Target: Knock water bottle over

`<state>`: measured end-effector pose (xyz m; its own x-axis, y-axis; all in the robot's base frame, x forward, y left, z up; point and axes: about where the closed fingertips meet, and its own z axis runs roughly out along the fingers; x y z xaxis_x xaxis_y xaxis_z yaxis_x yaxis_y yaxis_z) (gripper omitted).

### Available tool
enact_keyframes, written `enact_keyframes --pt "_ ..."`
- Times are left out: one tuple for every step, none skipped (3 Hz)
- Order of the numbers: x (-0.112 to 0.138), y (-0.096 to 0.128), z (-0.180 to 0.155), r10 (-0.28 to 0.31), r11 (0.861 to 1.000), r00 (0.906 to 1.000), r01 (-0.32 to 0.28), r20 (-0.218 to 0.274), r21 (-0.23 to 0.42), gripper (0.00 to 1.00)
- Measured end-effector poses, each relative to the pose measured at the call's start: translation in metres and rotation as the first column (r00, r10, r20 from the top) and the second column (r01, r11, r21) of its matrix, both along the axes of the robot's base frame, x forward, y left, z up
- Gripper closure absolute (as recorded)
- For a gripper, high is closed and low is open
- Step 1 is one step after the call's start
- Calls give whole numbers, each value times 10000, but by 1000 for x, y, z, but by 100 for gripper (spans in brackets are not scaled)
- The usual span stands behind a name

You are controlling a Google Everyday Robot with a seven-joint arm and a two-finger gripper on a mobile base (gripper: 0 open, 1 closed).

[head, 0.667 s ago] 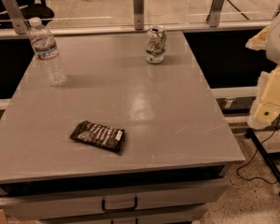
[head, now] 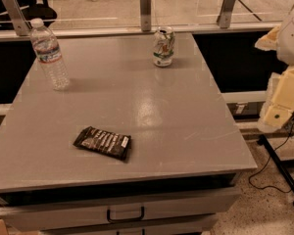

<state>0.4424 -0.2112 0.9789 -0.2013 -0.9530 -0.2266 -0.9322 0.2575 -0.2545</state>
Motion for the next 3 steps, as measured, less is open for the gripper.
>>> enact_keyframes --pt "33 55 -4 942 9922 9950 -966 340 784 0" --pt "65 138 5 2172 9623 9706 -2307 1036 1443 0" --pt "74 230 25 3060 9117 9340 -3433 1847 2257 0"
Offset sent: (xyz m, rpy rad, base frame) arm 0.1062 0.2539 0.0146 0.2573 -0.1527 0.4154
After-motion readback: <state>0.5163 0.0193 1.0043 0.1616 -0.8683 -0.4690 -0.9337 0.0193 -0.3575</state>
